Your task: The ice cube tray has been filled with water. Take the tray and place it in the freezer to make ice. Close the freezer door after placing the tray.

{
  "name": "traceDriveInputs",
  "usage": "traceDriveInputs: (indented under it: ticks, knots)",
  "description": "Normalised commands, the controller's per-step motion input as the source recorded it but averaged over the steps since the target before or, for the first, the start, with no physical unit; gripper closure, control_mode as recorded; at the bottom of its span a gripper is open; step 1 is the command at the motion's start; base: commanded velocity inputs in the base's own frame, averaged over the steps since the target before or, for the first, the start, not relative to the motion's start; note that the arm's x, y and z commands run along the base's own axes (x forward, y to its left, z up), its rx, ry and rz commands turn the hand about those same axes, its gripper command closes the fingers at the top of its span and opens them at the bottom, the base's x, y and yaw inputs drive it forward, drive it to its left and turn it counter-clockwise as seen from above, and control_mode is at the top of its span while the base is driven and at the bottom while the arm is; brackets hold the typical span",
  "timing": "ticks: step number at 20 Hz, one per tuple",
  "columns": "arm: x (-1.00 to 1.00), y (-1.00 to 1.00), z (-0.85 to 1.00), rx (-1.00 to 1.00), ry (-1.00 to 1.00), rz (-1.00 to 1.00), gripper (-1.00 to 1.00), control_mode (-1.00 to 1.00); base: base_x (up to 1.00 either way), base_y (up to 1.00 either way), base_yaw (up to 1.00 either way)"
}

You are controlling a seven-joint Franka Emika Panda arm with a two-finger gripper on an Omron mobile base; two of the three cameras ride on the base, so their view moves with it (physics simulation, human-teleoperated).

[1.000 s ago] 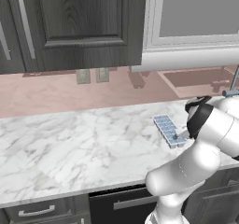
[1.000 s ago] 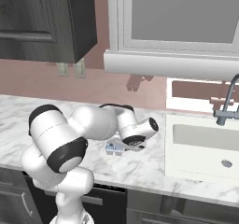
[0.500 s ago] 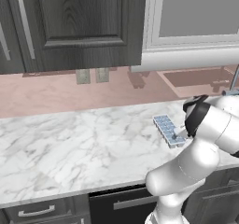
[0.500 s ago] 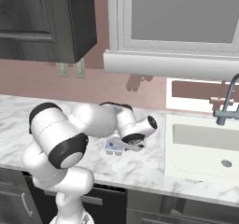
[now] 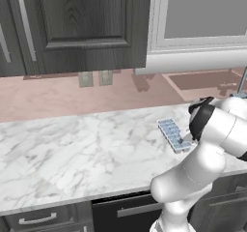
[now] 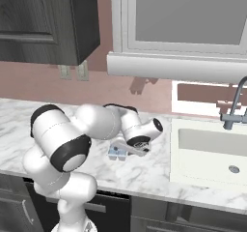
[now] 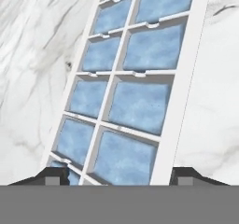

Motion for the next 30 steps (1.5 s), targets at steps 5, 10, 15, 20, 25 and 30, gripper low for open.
traceDriveInputs:
  ticks: [5,10,15,20,25,30]
  knots:
    - [-0.61,0.23,0.22,0.00,-0.02,0.07,1.00,-1.00,0.00,0.00,0.00]
    - [-0.78,0.01,0.84,0.00,-0.03,0.07,1.00,-1.00,0.00,0.00,0.00]
    - [-0.59,0.00,1.00,0.00,-0.01,0.05,1.00,-1.00,0.00,0.00,0.00]
    - [-0.35,0.00,1.00,0.00,0.00,0.01,1.00,-1.00,0.00,0.00,0.00]
    - [-0.27,0.00,0.95,0.00,0.00,-0.01,1.00,-1.00,0.00,0.00,0.00]
    - [-0.05,0.00,0.43,-0.02,-0.08,-0.07,1.00,-1.00,0.00,0.00,0.00]
